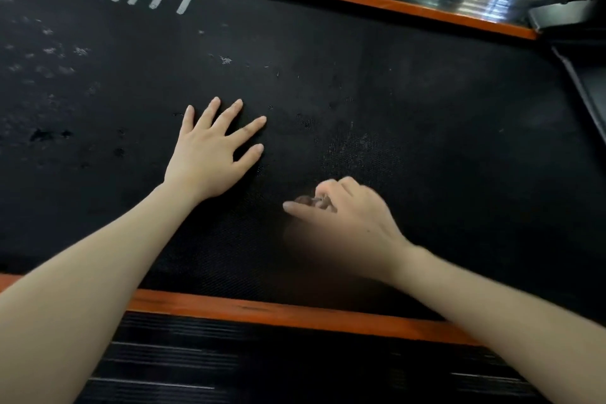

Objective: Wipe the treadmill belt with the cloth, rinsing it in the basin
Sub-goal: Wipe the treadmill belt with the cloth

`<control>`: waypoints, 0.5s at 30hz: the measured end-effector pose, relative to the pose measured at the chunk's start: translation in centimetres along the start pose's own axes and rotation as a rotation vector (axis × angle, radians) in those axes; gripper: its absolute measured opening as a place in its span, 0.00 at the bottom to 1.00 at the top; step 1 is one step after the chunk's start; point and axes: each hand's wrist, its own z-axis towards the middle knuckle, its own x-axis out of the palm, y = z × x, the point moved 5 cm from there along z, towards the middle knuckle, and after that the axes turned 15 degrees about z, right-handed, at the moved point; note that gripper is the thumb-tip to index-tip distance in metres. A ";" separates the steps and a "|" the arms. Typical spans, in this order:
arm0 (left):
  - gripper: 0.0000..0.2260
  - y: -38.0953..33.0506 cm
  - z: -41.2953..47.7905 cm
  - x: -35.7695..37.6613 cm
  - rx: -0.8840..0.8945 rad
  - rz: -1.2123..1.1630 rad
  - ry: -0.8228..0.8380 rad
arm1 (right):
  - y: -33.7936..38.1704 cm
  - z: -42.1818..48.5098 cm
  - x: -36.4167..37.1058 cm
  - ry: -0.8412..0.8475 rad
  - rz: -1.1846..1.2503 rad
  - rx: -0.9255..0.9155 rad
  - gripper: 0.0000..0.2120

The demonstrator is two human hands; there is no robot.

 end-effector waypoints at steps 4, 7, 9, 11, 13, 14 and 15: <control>0.29 0.0 0.1 0.0 -0.001 -0.009 -0.001 | -7.1 3.4 -2.2 -0.284 -0.111 0.323 0.19; 0.30 -0.1 0.1 0.0 -0.004 -0.010 -0.009 | -8.9 3.8 -2.2 -0.384 -0.221 0.512 0.21; 0.30 -0.1 0.1 -0.1 -0.007 -0.007 -0.012 | -7.9 3.6 -1.6 -0.322 -0.212 0.494 0.26; 0.30 -0.1 0.1 -0.1 -0.007 0.004 -0.009 | -6.6 3.7 -1.2 -0.284 -0.181 0.440 0.30; 0.30 -0.2 0.0 -0.1 -0.005 0.012 -0.005 | -5.7 5.1 -0.5 -0.247 -0.150 0.371 0.30; 0.30 -0.2 0.0 -0.1 -0.006 0.009 -0.006 | -5.2 6.0 -0.1 -0.234 -0.132 0.332 0.28; 0.30 -0.2 0.0 -0.1 -0.006 0.002 -0.009 | -4.7 6.7 0.3 -0.227 -0.116 0.287 0.25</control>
